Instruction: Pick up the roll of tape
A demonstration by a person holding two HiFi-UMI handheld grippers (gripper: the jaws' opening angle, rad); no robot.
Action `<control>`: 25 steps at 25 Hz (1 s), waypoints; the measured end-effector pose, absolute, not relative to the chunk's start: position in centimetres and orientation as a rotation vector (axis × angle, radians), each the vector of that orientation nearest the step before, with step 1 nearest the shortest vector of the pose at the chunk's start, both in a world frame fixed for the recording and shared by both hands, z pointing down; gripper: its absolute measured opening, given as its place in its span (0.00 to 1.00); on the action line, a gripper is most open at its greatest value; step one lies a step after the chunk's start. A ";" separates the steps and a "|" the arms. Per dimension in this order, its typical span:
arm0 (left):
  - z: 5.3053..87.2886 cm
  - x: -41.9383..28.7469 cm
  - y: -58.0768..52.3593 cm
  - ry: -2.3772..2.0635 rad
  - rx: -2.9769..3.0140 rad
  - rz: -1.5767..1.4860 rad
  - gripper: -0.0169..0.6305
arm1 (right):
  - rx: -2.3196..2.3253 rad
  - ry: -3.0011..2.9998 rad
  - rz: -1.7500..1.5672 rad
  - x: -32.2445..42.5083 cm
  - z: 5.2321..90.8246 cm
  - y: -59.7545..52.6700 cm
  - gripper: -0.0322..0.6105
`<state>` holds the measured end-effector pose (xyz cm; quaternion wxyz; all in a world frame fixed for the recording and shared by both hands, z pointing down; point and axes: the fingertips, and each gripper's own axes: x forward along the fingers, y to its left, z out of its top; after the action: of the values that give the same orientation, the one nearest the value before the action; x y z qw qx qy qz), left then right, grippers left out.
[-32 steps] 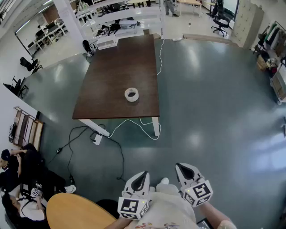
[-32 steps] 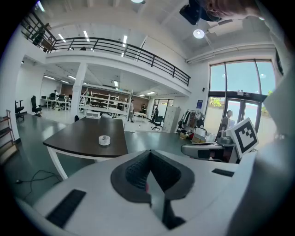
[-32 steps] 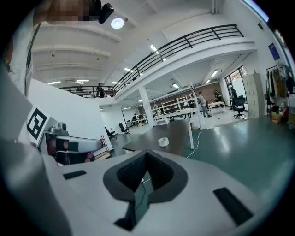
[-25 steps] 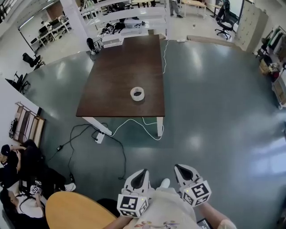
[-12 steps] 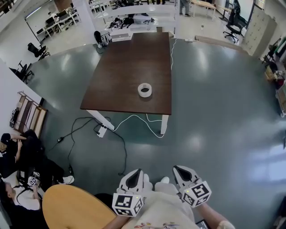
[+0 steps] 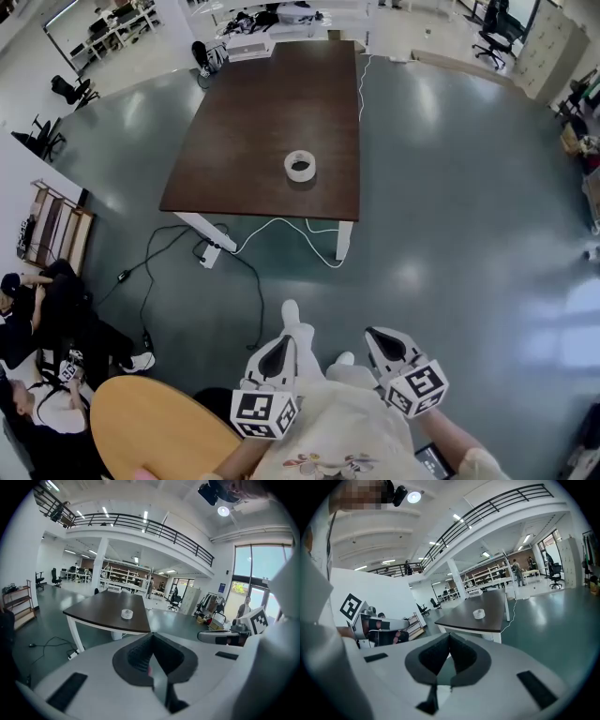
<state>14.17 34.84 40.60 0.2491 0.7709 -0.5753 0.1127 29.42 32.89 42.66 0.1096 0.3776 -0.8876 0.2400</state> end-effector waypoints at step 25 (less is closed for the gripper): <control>44.9 -4.5 -0.4 -1.294 2.158 0.367 0.04 | 1.261 -2.433 0.713 10.2 44.9 -1.3 0.06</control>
<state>-4.47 -0.43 44.91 0.2951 0.8109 -0.4861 0.1381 10.25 -1.26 44.91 0.1546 0.4399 -0.8489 0.2490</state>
